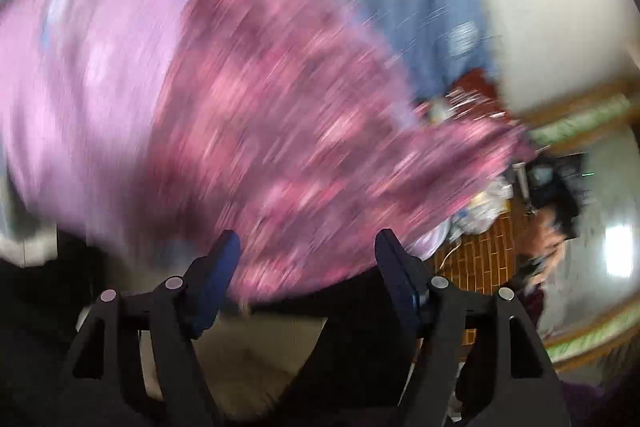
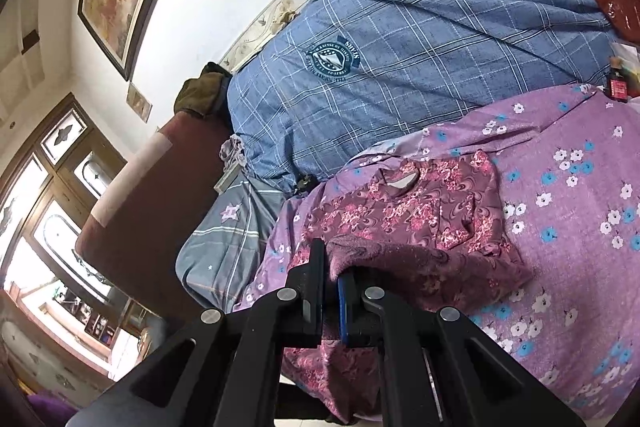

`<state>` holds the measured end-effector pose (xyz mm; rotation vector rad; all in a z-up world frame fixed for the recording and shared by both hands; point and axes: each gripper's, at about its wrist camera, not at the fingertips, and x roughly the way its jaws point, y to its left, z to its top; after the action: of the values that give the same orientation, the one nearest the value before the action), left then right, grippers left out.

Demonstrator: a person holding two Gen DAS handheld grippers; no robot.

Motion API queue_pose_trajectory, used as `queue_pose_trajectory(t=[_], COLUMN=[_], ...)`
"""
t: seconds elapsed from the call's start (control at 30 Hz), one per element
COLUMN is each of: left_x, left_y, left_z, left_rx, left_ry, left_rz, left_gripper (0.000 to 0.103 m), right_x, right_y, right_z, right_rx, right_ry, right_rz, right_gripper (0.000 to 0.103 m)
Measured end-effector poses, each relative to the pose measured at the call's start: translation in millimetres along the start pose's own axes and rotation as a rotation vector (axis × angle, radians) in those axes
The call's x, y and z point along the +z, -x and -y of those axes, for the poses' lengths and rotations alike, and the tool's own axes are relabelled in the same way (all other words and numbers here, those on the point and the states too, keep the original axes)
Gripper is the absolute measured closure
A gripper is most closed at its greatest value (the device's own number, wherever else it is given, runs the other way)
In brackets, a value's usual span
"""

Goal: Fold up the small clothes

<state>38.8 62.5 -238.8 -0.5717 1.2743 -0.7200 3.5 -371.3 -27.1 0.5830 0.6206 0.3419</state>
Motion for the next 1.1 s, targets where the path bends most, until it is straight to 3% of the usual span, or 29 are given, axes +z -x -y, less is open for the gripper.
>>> queue_pose_trajectory(t=[0.03,0.13,0.2,0.37,0.47,0.53,0.6,0.63,0.77,0.9,1.1], left_x=[-12.5,-30.4,-36.3,-44.7,-41.5,-39.9,-38.9,-38.9,-37.6,-28.0,35.5], left_y=[-18.6,-51.4,-70.7,-116.6,-129.7,-127.6,-123.6,-121.5,-100.7,-68.2,-17.9], left_z=[-17.1,-48.2,-62.2,-81.7,-73.1,-69.3,-66.0,-64.4,-48.5,-30.9,1.8], left_rx=[0.031,0.114,0.128,0.007,-0.041,-0.072,-0.067,-0.07,-0.097,-0.197,-0.282], left_ry=[0.06,0.157,0.211,0.355,0.324,0.306,0.273,0.261,0.2,0.155,0.079], left_rz=[-0.054,-0.05,-0.078,-0.12,-0.124,-0.088,-0.085,-0.083,-0.047,0.022,0.156], left_gripper=[0.034,0.034,0.034,0.034,0.034,0.045,0.091,0.097,0.1,0.101,0.101], right_x=[1.2,5.7,6.8,-1.8,-7.4,-11.4,-15.3,-16.1,-20.6,-23.0,-9.2], right_y=[-2.2,-8.8,-10.9,-8.3,-5.4,-1.8,3.0,4.5,10.4,13.6,11.0], right_z=[2.2,10.3,13.2,13.3,14.9,16.6,17.9,18.3,21.0,20.9,12.8], right_rx=[-0.005,-0.013,-0.011,-0.007,-0.009,-0.014,-0.021,-0.023,-0.035,-0.038,-0.012], right_ry=[-0.006,-0.023,-0.031,-0.021,-0.024,-0.029,-0.03,-0.03,-0.027,-0.024,-0.005], right_rz=[-0.001,-0.007,-0.007,-0.01,-0.013,-0.015,-0.012,-0.012,-0.015,-0.021,0.004], right_gripper=[0.098,0.098,0.098,0.097,0.097,0.097,0.097,0.097,0.097,0.097,0.097])
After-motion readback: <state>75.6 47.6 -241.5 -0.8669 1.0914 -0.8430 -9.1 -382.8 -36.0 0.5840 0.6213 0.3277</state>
